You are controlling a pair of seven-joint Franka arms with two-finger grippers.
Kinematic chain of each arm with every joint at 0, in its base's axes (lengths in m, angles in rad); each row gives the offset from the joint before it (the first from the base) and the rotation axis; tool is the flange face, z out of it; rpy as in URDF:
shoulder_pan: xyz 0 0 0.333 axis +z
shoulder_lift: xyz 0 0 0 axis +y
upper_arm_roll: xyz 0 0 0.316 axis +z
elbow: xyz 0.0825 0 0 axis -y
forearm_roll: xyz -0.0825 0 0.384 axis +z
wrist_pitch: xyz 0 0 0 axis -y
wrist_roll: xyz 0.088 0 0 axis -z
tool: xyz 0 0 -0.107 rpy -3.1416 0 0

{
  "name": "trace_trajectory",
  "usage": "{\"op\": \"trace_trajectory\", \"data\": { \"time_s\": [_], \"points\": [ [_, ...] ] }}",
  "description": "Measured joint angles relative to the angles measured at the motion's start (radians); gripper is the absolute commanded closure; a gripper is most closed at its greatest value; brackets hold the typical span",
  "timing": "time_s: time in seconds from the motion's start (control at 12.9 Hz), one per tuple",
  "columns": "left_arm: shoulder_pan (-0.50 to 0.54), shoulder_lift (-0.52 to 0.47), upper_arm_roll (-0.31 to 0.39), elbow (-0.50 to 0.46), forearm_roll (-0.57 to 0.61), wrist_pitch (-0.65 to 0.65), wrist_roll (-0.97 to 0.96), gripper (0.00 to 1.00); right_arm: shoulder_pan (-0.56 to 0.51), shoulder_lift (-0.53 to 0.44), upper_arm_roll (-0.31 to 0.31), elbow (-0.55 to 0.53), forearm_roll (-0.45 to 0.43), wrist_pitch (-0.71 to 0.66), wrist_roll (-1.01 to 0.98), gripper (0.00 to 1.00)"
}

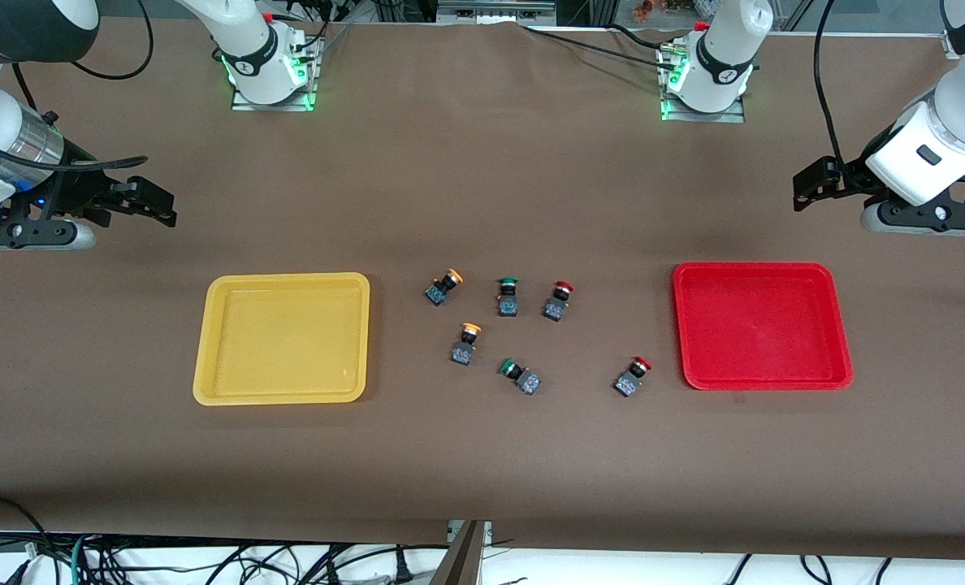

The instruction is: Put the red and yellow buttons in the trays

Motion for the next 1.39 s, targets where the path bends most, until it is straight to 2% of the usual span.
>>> {"op": "trace_trajectory", "data": {
  "time_s": [0.39,0.93,1.01,1.16,1.39],
  "points": [
    [0.0,0.0,0.0,0.0,0.0,0.0,0.0,0.0,0.0,0.024,0.0,0.001,0.002,0.028,0.0,0.0],
    [0.0,0.0,0.0,0.0,0.0,0.0,0.0,0.0,0.01,0.195,0.006,0.007,0.01,0.059,-0.041,0.0],
    [0.0,0.0,0.0,0.0,0.0,0.0,0.0,0.0,0.032,0.223,0.009,0.007,0.03,0.093,0.003,0.0],
    [0.0,0.001,0.0,0.001,0.0,0.0,0.0,0.0,0.1,0.282,0.013,0.007,0.087,0.171,0.212,0.0],
    [0.0,0.001,0.0,0.001,0.0,-0.001,0.0,0.0,0.232,0.401,0.018,0.006,0.165,0.349,0.49,0.0]
  ]
}}
